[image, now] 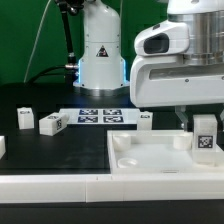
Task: Assemble one leg
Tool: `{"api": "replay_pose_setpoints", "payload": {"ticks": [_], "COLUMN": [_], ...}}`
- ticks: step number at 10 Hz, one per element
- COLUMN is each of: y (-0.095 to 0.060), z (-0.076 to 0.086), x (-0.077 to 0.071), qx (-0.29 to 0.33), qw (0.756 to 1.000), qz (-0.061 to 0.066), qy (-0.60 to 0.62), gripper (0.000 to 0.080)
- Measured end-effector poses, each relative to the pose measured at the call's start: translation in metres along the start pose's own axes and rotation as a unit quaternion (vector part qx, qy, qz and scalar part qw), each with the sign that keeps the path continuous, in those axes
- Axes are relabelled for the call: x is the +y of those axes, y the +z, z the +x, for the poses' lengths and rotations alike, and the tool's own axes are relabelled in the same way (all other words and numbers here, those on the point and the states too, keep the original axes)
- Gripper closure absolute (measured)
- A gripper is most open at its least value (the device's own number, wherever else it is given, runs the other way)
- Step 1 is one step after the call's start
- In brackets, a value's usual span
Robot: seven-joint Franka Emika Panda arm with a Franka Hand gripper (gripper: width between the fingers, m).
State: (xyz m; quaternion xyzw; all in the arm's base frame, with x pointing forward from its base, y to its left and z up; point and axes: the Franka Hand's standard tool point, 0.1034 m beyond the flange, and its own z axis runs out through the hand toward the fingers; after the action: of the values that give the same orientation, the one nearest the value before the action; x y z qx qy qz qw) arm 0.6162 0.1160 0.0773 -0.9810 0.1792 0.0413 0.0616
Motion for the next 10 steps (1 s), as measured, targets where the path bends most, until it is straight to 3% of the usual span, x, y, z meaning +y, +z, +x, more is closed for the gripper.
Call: {"api": "replay_pose_setpoints", "payload": {"ticks": [5, 6, 8, 9, 10], "y": [0.001, 0.0007, 0.0009, 0.001, 0.0007], "z": [0.0015, 0.0022, 0.002, 0.0021, 0.0021], "x": [-0.0044, -0.0037, -0.0042, -0.0039, -0.0042], "qx": [0.009, 0.004, 0.004, 0.003, 0.003], "qw": [0.968, 0.963, 0.97, 0.973, 0.978], "qz": [0.008, 0.015, 0.016, 0.016, 0.016], "qy": [0.25, 0.269, 0.243, 0.229, 0.207], "gripper": [0.0506, 0.0506, 0.0506, 0.0332, 0.0214]}}
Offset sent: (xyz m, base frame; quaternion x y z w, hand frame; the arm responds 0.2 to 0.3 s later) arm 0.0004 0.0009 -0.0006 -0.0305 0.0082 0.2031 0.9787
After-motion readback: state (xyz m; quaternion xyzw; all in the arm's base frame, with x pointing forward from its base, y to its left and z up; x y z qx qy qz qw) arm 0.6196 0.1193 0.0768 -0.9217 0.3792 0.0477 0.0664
